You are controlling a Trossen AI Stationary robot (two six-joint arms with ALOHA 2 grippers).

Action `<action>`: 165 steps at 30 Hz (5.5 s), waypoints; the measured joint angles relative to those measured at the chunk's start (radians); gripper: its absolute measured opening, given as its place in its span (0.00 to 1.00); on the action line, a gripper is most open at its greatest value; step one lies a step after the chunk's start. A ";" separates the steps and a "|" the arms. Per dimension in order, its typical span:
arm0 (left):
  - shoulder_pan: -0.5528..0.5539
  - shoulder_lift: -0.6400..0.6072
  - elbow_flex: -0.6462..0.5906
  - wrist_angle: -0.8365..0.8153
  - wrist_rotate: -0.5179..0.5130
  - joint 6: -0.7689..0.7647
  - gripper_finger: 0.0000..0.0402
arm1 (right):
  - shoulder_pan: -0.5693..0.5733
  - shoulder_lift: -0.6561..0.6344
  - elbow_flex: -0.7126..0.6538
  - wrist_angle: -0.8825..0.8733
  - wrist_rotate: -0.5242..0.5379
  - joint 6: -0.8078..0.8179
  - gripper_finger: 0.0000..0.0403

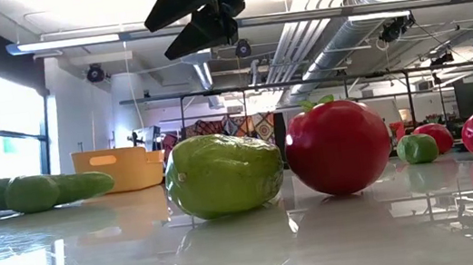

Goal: Sort produce into baskets
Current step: Put the red tomato into the gray bin

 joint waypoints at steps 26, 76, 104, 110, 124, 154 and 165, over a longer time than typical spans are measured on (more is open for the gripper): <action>0.026 0.000 0.000 -0.170 -0.147 -0.276 0.62 | 0.000 0.000 0.000 -0.001 0.000 -0.008 0.80; -0.166 0.108 0.015 0.053 0.213 0.182 0.62 | 0.000 0.001 -0.001 -0.008 0.000 -0.002 0.80; -0.085 0.194 0.045 0.021 0.283 0.183 0.69 | 0.000 0.001 -0.001 -0.013 0.000 0.010 0.80; -0.077 0.194 0.049 -0.014 0.330 0.170 0.74 | 0.000 0.001 -0.001 -0.016 0.000 0.008 0.80; -0.061 0.192 0.158 -0.186 0.289 0.266 0.74 | 0.000 0.001 -0.001 -0.035 0.000 -0.001 0.80; 0.014 0.081 0.048 -0.055 0.145 0.301 0.18 | 0.026 0.001 -0.001 -0.071 0.073 -0.027 0.50; 0.062 0.037 0.047 -0.063 0.101 0.301 0.08 | 0.026 0.001 -0.001 -0.075 0.065 -0.044 0.43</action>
